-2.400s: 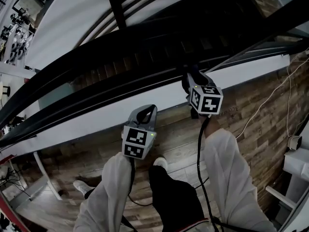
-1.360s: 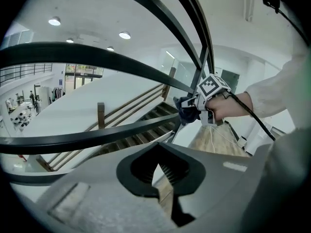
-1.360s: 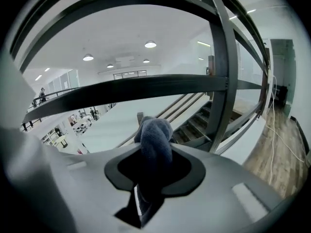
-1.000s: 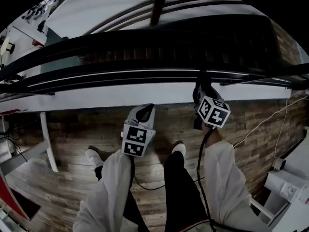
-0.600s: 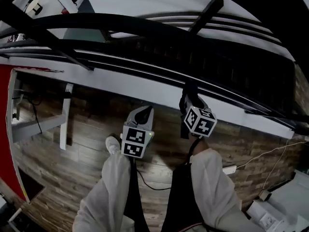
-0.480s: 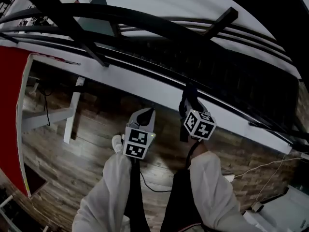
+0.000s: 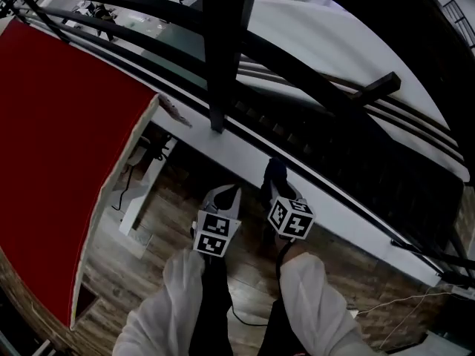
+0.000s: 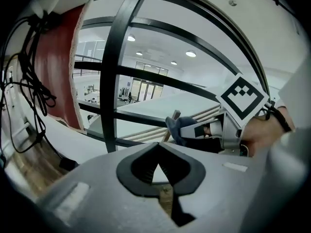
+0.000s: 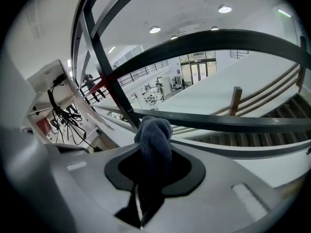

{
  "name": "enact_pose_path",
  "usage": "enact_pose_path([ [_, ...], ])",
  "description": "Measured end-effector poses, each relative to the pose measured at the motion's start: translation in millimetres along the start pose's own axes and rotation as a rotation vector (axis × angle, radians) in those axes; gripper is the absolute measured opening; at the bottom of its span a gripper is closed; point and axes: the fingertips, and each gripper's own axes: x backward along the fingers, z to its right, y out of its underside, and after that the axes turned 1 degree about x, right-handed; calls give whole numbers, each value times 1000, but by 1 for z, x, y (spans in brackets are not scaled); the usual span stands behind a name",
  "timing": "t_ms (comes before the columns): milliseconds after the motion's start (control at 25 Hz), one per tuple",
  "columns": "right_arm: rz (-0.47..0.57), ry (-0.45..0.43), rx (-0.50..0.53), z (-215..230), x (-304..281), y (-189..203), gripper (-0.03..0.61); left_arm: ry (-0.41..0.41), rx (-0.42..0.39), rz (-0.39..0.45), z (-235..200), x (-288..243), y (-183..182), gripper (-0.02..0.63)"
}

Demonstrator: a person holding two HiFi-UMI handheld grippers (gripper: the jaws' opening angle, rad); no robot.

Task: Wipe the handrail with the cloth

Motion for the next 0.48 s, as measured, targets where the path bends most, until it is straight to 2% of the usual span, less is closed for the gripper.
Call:
enact_pose_path([
  [200, 36, -47, -22, -38, -53, -11, 92, -25, -24, 40, -58, -26, -6, 2],
  [480, 89, -104, -1, -36, -151, -12, 92, -95, 8, 79, -110, -102, 28, 2],
])
